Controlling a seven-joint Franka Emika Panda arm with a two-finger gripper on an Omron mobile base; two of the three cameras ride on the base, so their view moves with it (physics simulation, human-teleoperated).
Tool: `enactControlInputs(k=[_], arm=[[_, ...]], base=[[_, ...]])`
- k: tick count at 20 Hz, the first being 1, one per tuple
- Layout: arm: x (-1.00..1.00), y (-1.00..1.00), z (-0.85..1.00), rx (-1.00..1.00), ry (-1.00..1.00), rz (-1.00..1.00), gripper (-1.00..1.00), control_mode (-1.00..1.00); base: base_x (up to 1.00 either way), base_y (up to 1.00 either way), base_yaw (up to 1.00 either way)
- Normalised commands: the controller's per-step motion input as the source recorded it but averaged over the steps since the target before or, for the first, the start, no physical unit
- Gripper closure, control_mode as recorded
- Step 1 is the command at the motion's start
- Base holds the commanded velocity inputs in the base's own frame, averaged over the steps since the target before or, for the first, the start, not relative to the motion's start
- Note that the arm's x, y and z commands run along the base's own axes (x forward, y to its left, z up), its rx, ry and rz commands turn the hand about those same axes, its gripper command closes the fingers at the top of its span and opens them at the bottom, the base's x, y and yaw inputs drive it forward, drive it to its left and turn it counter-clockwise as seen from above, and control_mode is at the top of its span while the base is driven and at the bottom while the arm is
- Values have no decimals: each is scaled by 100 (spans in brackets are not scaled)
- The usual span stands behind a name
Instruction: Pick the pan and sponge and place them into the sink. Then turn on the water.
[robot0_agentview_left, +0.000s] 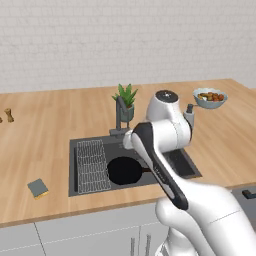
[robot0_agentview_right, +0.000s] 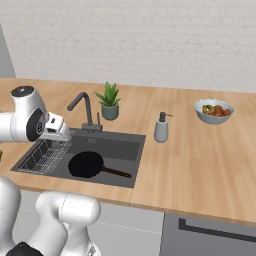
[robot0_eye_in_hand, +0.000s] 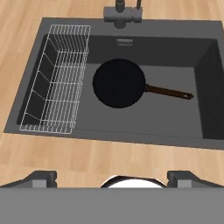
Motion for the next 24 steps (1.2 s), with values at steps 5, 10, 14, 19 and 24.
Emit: enactControlInputs(k=[5, 10, 14, 19, 24], arm=[[0, 99, 0, 4, 14, 10, -100, -100], [0, 100, -1, 0, 16, 12, -100, -100], [0, 100, -9, -2, 14, 7, -100, -100], [0, 100, -5, 0, 17, 9, -100, -100], [0, 84, -9, 0, 11, 7, -100, -100]], base=[[0, 0, 0], [0, 0, 0], [0, 0, 0], [0, 0, 0], [0, 0, 0]])
